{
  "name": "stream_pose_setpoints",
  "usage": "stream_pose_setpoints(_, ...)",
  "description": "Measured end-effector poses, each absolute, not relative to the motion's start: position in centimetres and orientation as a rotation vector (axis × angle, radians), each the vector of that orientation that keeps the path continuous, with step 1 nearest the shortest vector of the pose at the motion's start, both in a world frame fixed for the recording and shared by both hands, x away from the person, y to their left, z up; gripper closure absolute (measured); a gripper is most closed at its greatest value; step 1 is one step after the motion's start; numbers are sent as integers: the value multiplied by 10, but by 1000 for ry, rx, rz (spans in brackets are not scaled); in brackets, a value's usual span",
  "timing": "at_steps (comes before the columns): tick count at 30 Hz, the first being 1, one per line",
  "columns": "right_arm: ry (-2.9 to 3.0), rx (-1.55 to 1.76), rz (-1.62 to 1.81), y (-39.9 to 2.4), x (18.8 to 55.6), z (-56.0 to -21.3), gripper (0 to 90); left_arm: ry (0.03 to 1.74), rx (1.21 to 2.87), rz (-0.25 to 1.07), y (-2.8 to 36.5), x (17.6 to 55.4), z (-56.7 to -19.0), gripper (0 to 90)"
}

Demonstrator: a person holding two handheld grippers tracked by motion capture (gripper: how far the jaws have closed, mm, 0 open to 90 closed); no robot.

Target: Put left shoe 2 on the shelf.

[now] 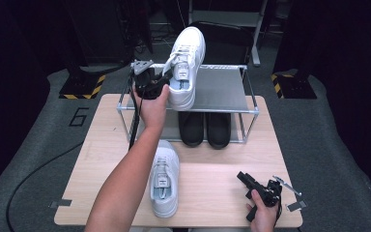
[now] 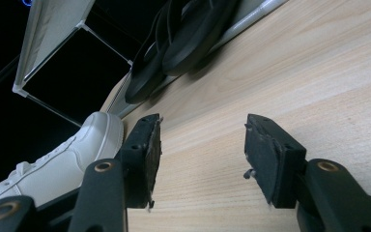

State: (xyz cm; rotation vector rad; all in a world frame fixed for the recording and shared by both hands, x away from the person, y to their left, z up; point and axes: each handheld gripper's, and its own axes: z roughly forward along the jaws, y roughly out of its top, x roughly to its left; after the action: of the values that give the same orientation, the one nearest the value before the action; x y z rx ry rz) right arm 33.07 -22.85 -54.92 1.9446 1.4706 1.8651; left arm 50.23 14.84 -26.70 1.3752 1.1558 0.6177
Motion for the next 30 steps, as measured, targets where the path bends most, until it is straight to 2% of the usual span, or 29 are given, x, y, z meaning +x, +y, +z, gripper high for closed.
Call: stream_pose_setpoints(30,1438,1943,1896,-232,325,-547,472,1383,1435,552,122,562,-293,819)
